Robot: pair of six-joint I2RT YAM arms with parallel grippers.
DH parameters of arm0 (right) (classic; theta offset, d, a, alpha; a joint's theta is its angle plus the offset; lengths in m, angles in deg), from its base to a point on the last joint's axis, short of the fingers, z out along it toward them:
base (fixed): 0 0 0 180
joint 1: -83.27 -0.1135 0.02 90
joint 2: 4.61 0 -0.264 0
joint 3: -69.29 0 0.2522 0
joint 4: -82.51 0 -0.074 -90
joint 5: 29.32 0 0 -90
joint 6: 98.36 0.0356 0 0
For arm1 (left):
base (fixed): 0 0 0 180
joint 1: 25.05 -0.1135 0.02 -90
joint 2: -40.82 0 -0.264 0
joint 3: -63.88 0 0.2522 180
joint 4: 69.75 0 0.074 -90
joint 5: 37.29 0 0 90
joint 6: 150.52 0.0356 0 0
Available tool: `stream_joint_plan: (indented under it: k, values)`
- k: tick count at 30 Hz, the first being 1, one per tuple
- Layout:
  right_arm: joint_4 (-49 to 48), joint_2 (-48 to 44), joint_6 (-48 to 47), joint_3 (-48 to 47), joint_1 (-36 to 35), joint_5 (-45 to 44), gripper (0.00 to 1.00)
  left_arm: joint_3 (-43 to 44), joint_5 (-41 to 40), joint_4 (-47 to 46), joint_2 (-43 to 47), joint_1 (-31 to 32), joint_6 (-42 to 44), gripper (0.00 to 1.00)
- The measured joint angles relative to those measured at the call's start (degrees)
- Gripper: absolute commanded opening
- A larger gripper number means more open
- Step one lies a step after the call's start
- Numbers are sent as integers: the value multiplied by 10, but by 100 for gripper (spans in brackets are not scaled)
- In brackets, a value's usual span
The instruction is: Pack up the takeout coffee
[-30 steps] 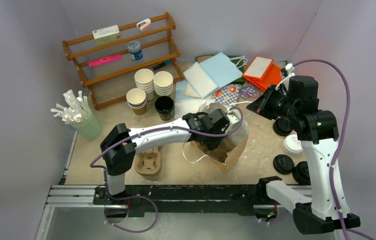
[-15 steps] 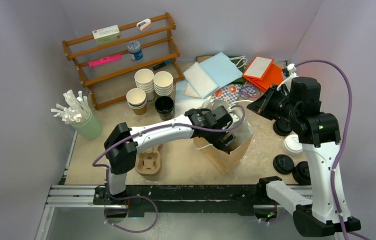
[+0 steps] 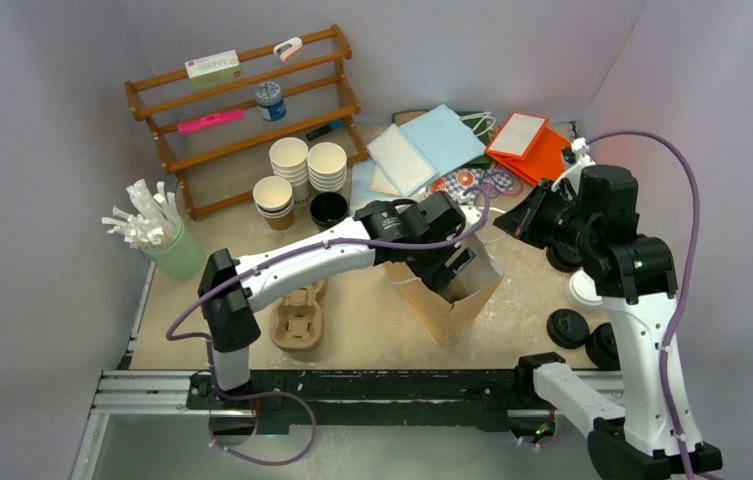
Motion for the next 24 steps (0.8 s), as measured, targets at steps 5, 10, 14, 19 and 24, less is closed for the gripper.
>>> stream_joint_plan:
  k: [5,10,14,19,24]
  values:
    - [0,-23,-1,13,0,9,0,-11,9,-7,8,-1,0,43]
    - [7,-48,-2,14,0,28,0,-44,31,-15,36,-1,7,22]
    - [26,-63,-14,13,0,49,0,-63,49,-16,55,-1,26,11]
    - [47,-84,-33,18,0,78,0,-87,58,-12,70,-1,51,0]
    - [56,-105,-46,47,0,85,0,-75,60,-2,62,-1,77,0]
